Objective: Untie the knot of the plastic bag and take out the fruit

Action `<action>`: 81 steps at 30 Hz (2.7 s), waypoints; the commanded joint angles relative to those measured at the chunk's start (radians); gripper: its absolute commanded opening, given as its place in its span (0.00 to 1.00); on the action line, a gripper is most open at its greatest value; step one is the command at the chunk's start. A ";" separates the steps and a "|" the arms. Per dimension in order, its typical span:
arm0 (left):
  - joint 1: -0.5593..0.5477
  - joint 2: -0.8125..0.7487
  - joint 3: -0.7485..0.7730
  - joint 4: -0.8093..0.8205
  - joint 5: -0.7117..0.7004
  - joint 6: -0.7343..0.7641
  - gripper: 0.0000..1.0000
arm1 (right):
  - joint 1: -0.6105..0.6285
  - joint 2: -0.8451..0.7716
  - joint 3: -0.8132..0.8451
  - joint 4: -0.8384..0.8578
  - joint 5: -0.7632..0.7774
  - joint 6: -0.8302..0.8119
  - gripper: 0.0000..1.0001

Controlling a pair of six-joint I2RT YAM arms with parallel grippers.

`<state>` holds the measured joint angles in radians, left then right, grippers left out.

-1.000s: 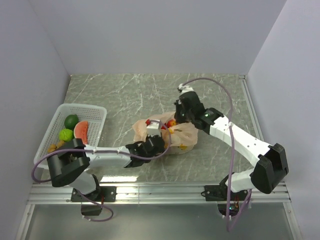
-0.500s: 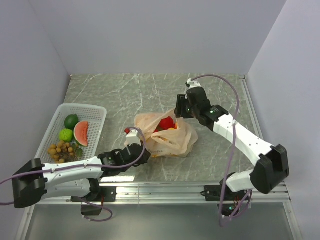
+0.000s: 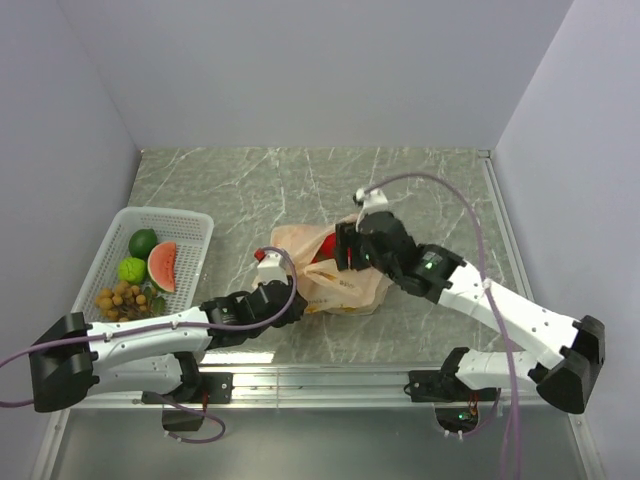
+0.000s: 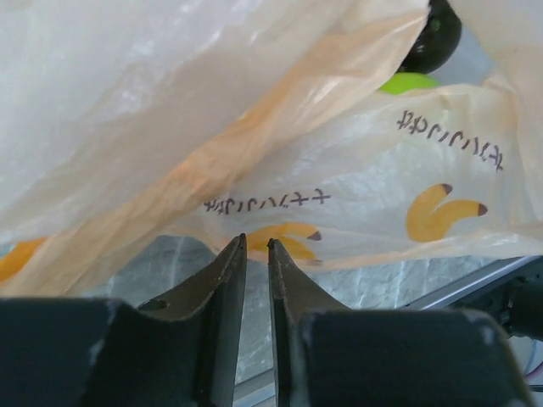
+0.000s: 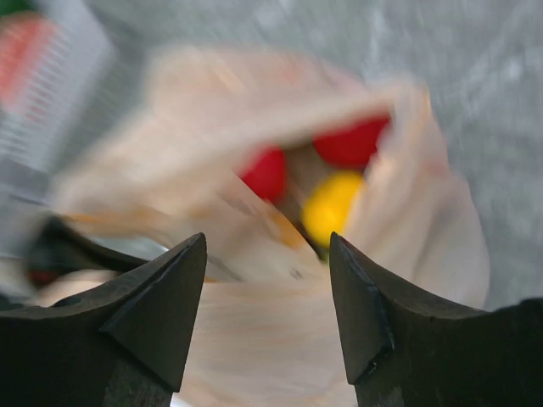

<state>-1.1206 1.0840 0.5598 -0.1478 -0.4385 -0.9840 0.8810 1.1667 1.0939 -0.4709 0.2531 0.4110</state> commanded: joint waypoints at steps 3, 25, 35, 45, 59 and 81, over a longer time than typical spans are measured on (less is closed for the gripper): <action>-0.001 -0.016 0.026 -0.029 0.001 -0.024 0.22 | -0.030 -0.082 -0.297 -0.113 0.100 0.190 0.63; -0.007 0.305 0.364 0.318 0.055 0.352 0.62 | -0.076 -0.355 -0.427 0.001 0.020 0.253 0.02; -0.008 0.488 0.311 0.258 0.049 0.291 0.48 | -0.151 -0.341 -0.378 -0.015 0.110 0.255 0.00; -0.068 0.332 0.112 0.067 0.188 0.099 0.05 | -0.284 -0.358 -0.379 0.012 0.095 0.181 0.00; -0.036 0.257 0.357 0.007 -0.095 0.159 0.59 | -0.243 -0.456 -0.500 0.018 -0.054 0.172 0.00; 0.028 0.439 0.356 -0.053 -0.162 0.242 0.94 | -0.240 -0.499 -0.539 0.021 -0.075 0.201 0.00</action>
<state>-1.1042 1.5532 0.9028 -0.1860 -0.4927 -0.7872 0.6369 0.6655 0.5503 -0.4713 0.1738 0.6083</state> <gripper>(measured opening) 0.881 0.009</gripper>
